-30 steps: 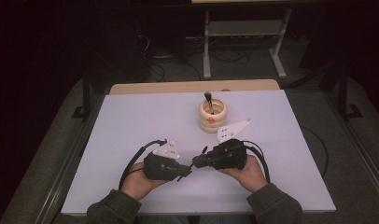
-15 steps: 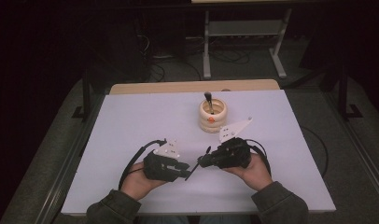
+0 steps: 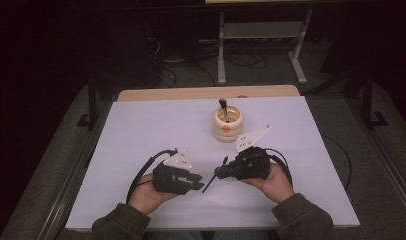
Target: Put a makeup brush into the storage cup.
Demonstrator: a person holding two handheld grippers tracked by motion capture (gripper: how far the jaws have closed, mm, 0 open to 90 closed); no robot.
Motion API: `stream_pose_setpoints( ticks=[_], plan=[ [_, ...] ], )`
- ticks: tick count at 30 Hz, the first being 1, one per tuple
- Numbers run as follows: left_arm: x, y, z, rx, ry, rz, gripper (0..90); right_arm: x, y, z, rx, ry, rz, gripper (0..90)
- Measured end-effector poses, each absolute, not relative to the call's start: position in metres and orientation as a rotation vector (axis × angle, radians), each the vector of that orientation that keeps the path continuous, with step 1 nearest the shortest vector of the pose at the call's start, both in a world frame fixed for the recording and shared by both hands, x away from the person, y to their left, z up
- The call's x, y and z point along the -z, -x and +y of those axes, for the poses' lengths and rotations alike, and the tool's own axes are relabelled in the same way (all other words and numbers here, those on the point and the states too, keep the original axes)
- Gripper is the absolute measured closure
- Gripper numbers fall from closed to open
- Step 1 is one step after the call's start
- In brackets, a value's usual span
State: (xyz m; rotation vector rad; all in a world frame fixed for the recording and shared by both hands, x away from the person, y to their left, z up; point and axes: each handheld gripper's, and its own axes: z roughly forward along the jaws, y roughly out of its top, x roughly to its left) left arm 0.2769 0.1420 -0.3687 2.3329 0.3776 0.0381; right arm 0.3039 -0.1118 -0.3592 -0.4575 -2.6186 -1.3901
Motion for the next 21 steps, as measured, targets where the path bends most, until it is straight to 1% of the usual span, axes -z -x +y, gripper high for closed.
stream_pose_setpoints(
  ticks=[21],
  plan=[
    [0.369, -0.275, 0.155, -0.076, -2.322, 0.418, 68.0, 0.353, -0.311, -0.126, 1.325, 0.505, -2.685, 84.6]
  ],
)
